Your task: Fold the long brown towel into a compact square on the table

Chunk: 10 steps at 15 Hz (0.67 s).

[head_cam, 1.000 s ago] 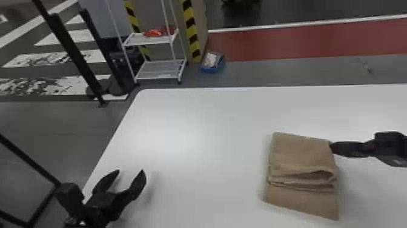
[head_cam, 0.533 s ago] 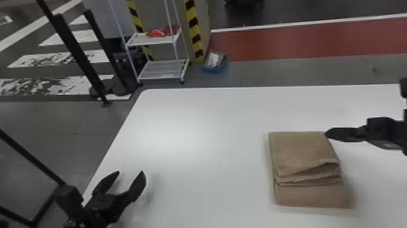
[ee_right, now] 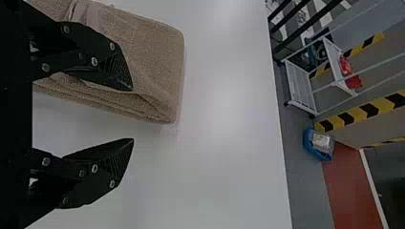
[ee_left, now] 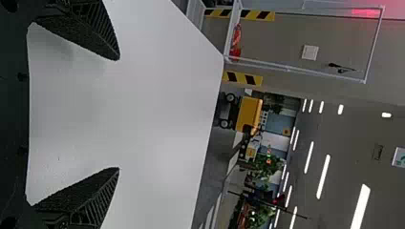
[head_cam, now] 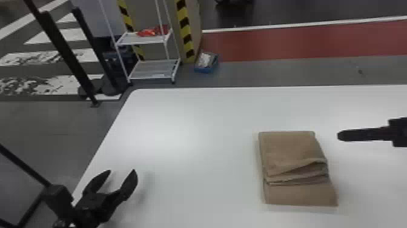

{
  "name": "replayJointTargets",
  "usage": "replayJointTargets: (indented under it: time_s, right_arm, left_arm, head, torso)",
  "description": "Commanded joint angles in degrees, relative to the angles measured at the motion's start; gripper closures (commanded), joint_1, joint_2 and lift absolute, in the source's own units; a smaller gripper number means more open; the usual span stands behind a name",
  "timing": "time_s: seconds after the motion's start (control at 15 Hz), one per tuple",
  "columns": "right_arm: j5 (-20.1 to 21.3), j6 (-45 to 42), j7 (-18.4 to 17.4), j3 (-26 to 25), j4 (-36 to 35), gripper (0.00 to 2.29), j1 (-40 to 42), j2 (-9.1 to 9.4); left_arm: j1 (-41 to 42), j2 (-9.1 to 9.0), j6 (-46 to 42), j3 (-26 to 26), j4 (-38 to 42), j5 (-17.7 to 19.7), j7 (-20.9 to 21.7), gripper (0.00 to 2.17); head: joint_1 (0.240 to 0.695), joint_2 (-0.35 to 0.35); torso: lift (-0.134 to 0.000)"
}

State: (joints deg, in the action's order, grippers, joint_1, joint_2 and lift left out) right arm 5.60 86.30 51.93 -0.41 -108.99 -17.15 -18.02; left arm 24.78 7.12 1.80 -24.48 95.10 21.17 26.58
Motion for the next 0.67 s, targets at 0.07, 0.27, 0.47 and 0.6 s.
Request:
replayJointTargets:
  time_s: [0.07,0.27,0.47,0.6]
  right_arm:
    - [10.6,-0.7,4.1,14.6,-4.6,0.09,0.5,-3.52]
    - [14.3,-0.7,9.3,20.2,-5.6,0.12,0.3,-3.69]
    - [16.3,-0.9,13.7,26.9,-7.9,0.12,-3.4,-8.97]
    - [16.2,-2.1,14.2,32.3,-7.4,0.12,-7.8,-13.36]
  left_arm:
    - [0.4,-0.44,0.1,0.4,0.4,-0.5,-0.3,0.05]
    - [1.1,-0.53,-0.1,0.1,0.6,-0.5,-0.4,0.05]
    - [1.1,-1.32,-0.1,1.2,0.9,-0.8,-1.1,0.06]
    - [1.1,-1.41,-0.1,2.2,1.0,-1.1,-2.4,0.06]
  head:
    - [0.695,0.220]
    - [0.695,0.259]
    - [0.695,0.309]
    - [0.695,0.307]
  torso:
    - [-0.123]
    - [-0.123]
    - [-0.123]
    - [-0.123]
